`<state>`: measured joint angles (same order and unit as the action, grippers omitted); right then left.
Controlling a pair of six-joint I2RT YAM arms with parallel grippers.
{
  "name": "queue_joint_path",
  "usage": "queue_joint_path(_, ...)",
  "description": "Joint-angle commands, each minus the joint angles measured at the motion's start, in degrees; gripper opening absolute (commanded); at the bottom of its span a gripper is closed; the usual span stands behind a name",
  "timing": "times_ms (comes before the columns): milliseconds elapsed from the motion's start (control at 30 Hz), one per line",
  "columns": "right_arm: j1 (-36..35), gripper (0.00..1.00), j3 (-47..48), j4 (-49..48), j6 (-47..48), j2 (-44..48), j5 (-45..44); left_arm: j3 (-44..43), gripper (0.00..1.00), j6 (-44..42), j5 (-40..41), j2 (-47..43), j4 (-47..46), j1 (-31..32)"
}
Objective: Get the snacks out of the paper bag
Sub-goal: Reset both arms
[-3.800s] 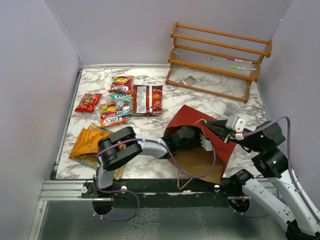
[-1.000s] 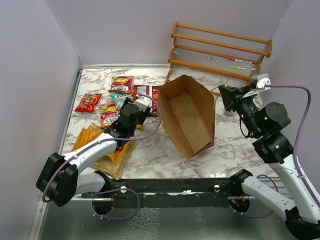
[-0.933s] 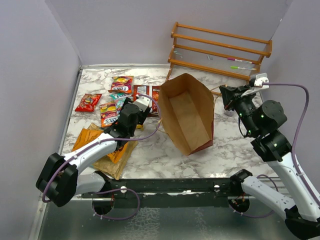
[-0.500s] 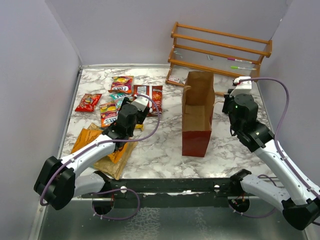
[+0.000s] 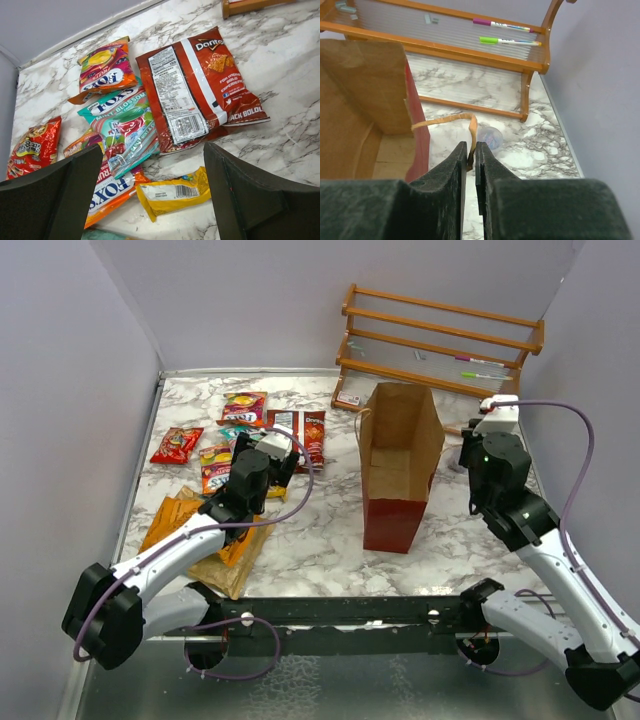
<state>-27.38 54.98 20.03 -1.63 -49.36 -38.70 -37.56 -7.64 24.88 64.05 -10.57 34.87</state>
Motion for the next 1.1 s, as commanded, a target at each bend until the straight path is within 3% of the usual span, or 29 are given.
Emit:
queue_joint_path(0, 0.23, 0.22, 1.32, 2.98, -0.47, 3.21, 2.7, -1.75, 0.88, 4.31, 0.24, -3.52, -0.79, -0.24)
queue_joint_path(33, 0.22, 0.34, 1.92, 3.89, -0.63, 3.87, 3.92, -1.99, 0.89, 4.79, 0.17, -4.74, -1.4, -0.33)
queue_joint_path(233, 0.22, 0.74, 3.69, 3.82, -1.27, 11.93, 10.86, -14.81, 0.97, 8.29, -5.48, -9.72, 4.54, -0.6)
queue_joint_path(300, 0.22, 0.95, 4.66, 1.98, -1.72, 14.86, 13.95, -19.2, 0.98, 7.86, -6.74, -11.24, 5.56, -0.57)
queue_joint_path(333, 0.22, 1.0, 5.71, 1.27, -2.08, 16.11, 15.54, -21.14, 0.99, 7.37, -6.85, -12.1, 5.64, -0.59)
queue_joint_path(633, 0.22, 0.99, 17.87, -0.89, -8.0, 17.1, 22.21, -29.88, 0.99, 4.37, -6.92, -21.76, 1.72, -0.6)
queue_joint_path(1067, 0.22, 0.99, 16.34, -5.59, -5.49, 18.03, 17.32, -30.9, 0.99, 2.19, -4.1, -26.66, 3.17, -0.55)
